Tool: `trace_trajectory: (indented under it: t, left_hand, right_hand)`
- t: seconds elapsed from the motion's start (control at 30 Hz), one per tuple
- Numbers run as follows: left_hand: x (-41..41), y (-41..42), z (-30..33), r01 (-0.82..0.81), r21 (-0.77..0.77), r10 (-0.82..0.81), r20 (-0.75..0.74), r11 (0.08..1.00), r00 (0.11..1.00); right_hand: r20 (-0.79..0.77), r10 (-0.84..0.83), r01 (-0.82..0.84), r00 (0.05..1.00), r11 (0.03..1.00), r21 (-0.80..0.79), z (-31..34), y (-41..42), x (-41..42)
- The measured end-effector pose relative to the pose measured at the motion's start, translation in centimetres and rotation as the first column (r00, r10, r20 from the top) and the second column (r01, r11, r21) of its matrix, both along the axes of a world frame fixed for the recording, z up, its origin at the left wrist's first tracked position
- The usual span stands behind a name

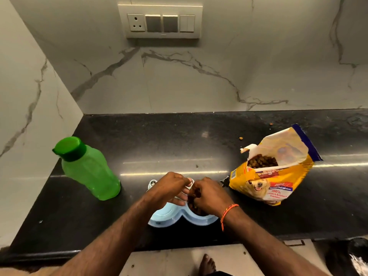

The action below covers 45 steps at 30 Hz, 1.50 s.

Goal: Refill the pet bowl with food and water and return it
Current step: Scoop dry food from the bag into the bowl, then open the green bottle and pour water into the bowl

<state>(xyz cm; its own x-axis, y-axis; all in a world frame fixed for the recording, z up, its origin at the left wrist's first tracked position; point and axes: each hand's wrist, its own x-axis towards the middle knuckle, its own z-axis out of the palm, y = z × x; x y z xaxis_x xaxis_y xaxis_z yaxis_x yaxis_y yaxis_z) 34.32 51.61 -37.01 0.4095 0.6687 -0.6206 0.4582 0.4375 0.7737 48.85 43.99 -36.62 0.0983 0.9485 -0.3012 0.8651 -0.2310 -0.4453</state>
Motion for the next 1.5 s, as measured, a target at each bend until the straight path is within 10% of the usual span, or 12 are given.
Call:
trace_trajectory:
  t: [0.87, 1.07, 1.27, 1.5]
  left_hand:
    - [-4.8, -0.3, 2.4, 0.072, 0.379, -0.053, -0.061, 0.923, 0.997]
    - [-8.9, 1.9, 8.6, -0.084, 0.742, 0.102, 0.021, 0.665, 0.995]
    - [-16.2, 3.9, 14.3, -0.075, 0.995, 0.416, 0.039, 0.072, 0.909]
    - [-21.7, 5.5, 13.1, 0.227, 0.843, 0.252, -0.385, 0.488, 0.888]
  right_hand:
    - [0.158, -0.062, 0.064, 0.985, 0.998, -0.005, 4.4, 0.6, -2.2]
    - [-0.015, 0.152, -0.150, 0.988, 0.985, 0.090, 6.3, 4.4, -7.3]
    - [-0.091, 0.363, -0.345, 0.927, 0.923, 0.167, 7.8, 9.2, -14.3]
    - [-0.378, 0.368, -0.325, 0.849, 0.929, 0.176, 6.0, 13.4, -19.8]
